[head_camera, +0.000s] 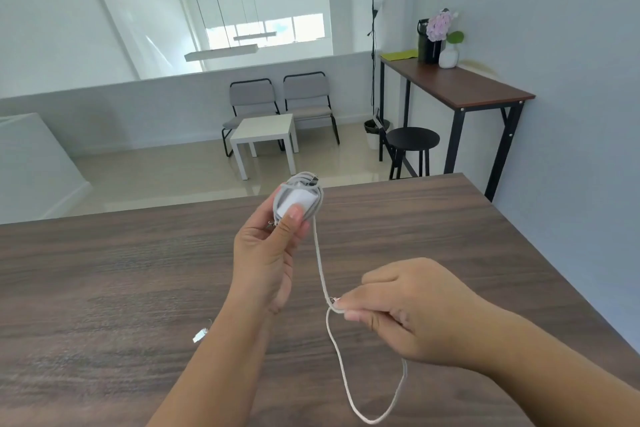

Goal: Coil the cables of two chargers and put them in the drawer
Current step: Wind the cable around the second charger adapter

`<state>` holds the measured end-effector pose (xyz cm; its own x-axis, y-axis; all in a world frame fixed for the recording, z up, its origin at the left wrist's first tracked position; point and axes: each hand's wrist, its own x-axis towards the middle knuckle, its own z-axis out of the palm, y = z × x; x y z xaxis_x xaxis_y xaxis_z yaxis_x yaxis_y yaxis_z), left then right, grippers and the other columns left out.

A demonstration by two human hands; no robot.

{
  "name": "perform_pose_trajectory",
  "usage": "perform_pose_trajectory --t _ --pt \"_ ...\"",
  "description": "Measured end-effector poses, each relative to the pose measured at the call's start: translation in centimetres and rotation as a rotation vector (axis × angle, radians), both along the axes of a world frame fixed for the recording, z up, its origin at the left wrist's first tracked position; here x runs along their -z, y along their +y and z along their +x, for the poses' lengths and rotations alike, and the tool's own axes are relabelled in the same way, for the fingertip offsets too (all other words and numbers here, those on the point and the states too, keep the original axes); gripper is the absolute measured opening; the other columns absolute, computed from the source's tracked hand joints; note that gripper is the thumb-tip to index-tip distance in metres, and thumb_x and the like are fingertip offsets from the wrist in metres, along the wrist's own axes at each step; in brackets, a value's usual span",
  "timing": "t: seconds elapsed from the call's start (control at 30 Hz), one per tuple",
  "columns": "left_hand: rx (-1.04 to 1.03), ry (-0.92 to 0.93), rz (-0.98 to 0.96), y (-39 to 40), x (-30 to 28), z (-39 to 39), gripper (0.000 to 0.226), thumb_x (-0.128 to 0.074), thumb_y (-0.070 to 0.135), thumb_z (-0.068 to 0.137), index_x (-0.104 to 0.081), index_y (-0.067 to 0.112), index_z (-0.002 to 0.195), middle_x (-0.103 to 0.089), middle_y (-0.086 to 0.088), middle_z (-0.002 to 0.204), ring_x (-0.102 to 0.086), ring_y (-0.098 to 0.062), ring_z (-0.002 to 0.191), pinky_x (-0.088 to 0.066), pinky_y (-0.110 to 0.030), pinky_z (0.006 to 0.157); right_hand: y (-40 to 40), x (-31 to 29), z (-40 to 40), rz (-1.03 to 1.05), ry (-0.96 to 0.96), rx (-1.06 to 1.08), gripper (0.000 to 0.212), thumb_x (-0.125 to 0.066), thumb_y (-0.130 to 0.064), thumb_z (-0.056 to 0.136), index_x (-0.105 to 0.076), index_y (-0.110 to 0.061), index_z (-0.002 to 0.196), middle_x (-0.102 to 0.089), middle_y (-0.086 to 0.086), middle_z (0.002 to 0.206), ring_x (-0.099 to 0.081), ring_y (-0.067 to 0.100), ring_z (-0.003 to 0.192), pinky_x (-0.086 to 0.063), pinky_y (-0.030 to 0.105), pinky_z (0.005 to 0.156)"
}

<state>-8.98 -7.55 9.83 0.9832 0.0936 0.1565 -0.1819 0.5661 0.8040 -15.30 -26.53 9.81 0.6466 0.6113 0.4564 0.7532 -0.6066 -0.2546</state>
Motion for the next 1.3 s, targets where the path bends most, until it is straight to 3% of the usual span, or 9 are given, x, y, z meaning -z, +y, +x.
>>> perform_pose_trajectory --t 0.13,0.23,0.37,0.5,0.6,0.73,0.93,1.1,1.3 --pt "-0.015 -0.056 0.129 0.1 0.0 0.1 0.049 -0.082 0.008 0.071 -0.066 0.013 0.117 -0.074 -0.001 0.11 -0.069 -0.019 0.105 -0.057 -0.023 0.08 -0.5 0.4 0.6 -0.032 0.047 0.051 0.023 -0.048 -0.039 0.092 -0.07 -0.034 0.098 -0.06 -0.018 0.074 -0.052 0.001 0.067 -0.044 0.017 0.054" --pt "-0.01 -0.115 0.243 0.2 -0.2 -0.2 0.048 -0.08 0.01 0.067 -0.069 0.021 0.112 -0.075 0.001 0.108 -0.069 -0.015 0.103 -0.056 -0.024 0.083 -1.2 0.3 2.0 -0.067 0.269 0.141 0.021 -0.051 -0.042 0.092 -0.068 -0.034 0.101 -0.063 -0.021 0.086 -0.054 -0.003 0.081 -0.042 0.019 0.071" --pt "0.004 -0.208 0.458 -0.3 -0.2 -1.3 0.05 -0.086 0.012 0.065 -0.07 0.024 0.111 -0.076 0.003 0.103 -0.07 -0.009 0.095 -0.054 -0.021 0.079 -2.1 -0.2 3.1 0.077 0.502 0.216 0.053 -0.06 -0.047 0.089 -0.041 -0.041 0.138 -0.047 -0.021 0.134 -0.041 -0.003 0.122 -0.036 0.024 0.104" --pt "-0.003 -0.231 0.569 -0.8 0.2 -2.1 0.051 -0.086 0.021 0.062 -0.071 0.029 0.111 -0.075 -0.003 0.106 -0.071 -0.012 0.095 -0.054 -0.02 0.08 -1.1 -1.7 3.2 0.633 0.387 0.137 0.044 -0.062 -0.036 0.09 -0.05 -0.043 0.132 -0.056 -0.022 0.123 -0.056 0.006 0.11 -0.046 0.028 0.094" --pt "-0.013 -0.239 0.584 -0.8 0.4 -2.3 0.051 -0.084 0.019 0.064 -0.07 0.028 0.111 -0.072 -0.006 0.107 -0.07 -0.013 0.095 -0.054 -0.02 0.078 -0.1 -1.8 3.4 0.678 0.258 0.142 0.026 -0.068 -0.028 0.088 -0.068 -0.032 0.113 -0.061 -0.018 0.108 -0.061 0.008 0.096 -0.048 0.022 0.085" --pt "-0.032 -0.261 0.58 -1.0 0.5 -2.7 0.051 -0.083 0.017 0.065 -0.069 0.025 0.113 -0.071 -0.008 0.108 -0.069 -0.017 0.098 -0.055 -0.021 0.079 0.2 -1.7 3.5 0.812 0.315 0.133 0.022 -0.073 -0.015 0.083 -0.075 -0.023 0.103 -0.065 -0.012 0.101 -0.063 0.008 0.093 -0.047 0.016 0.081" --pt "-0.03 -0.269 0.53 -1.2 0.8 -2.8 0.052 -0.085 0.016 0.069 -0.068 0.027 0.117 -0.07 -0.005 0.113 -0.069 -0.019 0.102 -0.055 -0.023 0.081 0.5 -1.2 3.0 0.847 0.262 0.163 0.03 -0.079 -0.018 0.077 -0.074 -0.02 0.106 -0.068 -0.01 0.105 -0.065 0.012 0.097 -0.051 0.023 0.087" --pt "0.041 -0.27 0.51 -1.2 0.8 -2.8 0.063 -0.09 0.022 0.066 -0.065 0.041 0.121 -0.064 -0.013 0.11 -0.069 -0.026 0.099 -0.057 -0.033 0.084 0.3 -0.9 2.9 0.784 0.193 0.175 0.035 -0.08 -0.023 0.075 -0.073 -0.019 0.109 -0.067 -0.01 0.108 -0.063 0.009 0.101 -0.049 0.017 0.087" --pt "0.142 -0.273 0.421 -1.4 0.9 -2.8 0.044 -0.083 0.02 0.065 -0.073 0.032 0.106 -0.071 -0.005 0.106 -0.067 -0.024 0.1 -0.056 -0.033 0.083 -0.6 -0.2 3.9 0.691 0.183 0.07 0.04 -0.078 -0.029 0.078 -0.068 -0.026 0.116 -0.061 -0.007 0.117 -0.059 0.016 0.101 -0.047 0.026 0.088"
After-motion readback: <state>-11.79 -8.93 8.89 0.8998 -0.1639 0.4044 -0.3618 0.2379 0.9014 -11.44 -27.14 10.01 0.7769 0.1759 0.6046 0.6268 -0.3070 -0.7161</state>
